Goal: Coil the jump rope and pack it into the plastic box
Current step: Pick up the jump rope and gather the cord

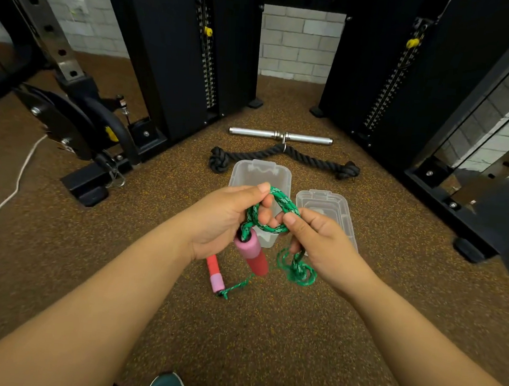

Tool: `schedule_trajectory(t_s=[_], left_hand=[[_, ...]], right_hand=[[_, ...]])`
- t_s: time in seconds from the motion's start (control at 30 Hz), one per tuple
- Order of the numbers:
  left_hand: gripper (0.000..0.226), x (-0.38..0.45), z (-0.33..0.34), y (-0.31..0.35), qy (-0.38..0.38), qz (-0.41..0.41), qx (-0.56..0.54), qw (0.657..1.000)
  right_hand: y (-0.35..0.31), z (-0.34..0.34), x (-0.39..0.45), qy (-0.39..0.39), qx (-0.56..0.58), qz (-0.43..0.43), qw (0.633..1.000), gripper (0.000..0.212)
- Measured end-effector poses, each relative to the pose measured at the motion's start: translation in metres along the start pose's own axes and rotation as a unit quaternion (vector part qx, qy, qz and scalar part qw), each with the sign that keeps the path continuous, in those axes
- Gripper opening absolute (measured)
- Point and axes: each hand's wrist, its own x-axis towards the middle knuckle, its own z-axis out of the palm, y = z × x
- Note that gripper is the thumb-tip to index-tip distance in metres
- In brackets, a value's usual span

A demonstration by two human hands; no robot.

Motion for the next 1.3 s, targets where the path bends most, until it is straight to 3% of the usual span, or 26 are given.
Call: schedule_trajectory(t_s=[0.13, 0.4, 0.53, 0.63, 0.7, 0.77, 0.9, 0.97, 1.07, 1.13, 1.3], left_hand=[[0.029, -0.001, 0.006, -0.002, 0.008, 0.028, -0.083, 0.996], [0.033, 0.006, 0.013, -0.001, 0.056, 0.027, -0.112, 0.992], [0.036, 0.004, 0.002, 0.008, 0.075, 0.037, -0.107, 0.991], [0.045, 0.003, 0.003, 0.004, 0.069, 0.025, -0.041, 0.996], [0.053, 0.004, 0.001, -0.002, 0.058, 0.006, 0.021, 0.998], [0.058, 0.004, 0.001, -0.004, 0.049, -0.007, 0.100, 0.994], [0.049, -0.004, 0.002, 0.002, 0.053, 0.008, 0.213, 0.976], [0.039, -0.005, 0.002, 0.005, 0.011, 0.013, 0.252, 0.968], [0.024, -0.005, 0.001, 0.004, -0.048, -0.011, 0.320, 0.946], [0.018, -0.004, 0.002, 0.002, -0.073, -0.018, 0.339, 0.938], [0.026, 0.000, -0.007, 0.003, -0.024, -0.016, 0.281, 0.959]], right_hand=[[0.001, 0.002, 0.003, 0.008, 0.030, 0.003, 1.000, 0.023], [0.013, 0.007, 0.000, 0.031, 0.004, 0.031, 0.999, 0.023], [0.017, 0.006, -0.010, -0.008, -0.167, -0.013, 0.986, 0.024], [0.008, 0.011, -0.017, -0.071, -0.363, -0.083, 0.925, 0.026], [-0.001, 0.016, -0.020, -0.081, -0.404, -0.127, 0.902, 0.031], [-0.009, 0.015, -0.022, -0.079, -0.363, -0.134, 0.919, 0.031], [-0.027, 0.001, -0.018, -0.036, -0.094, -0.033, 0.994, 0.026], [-0.036, -0.006, -0.017, -0.015, -0.026, -0.008, 1.000, 0.030], [-0.037, -0.021, -0.009, 0.046, 0.005, 0.023, 0.999, 0.034], [-0.032, -0.026, -0.004, 0.045, 0.009, 0.038, 0.998, 0.034], [-0.019, -0.024, -0.001, 0.035, 0.121, 0.095, 0.987, 0.022]])
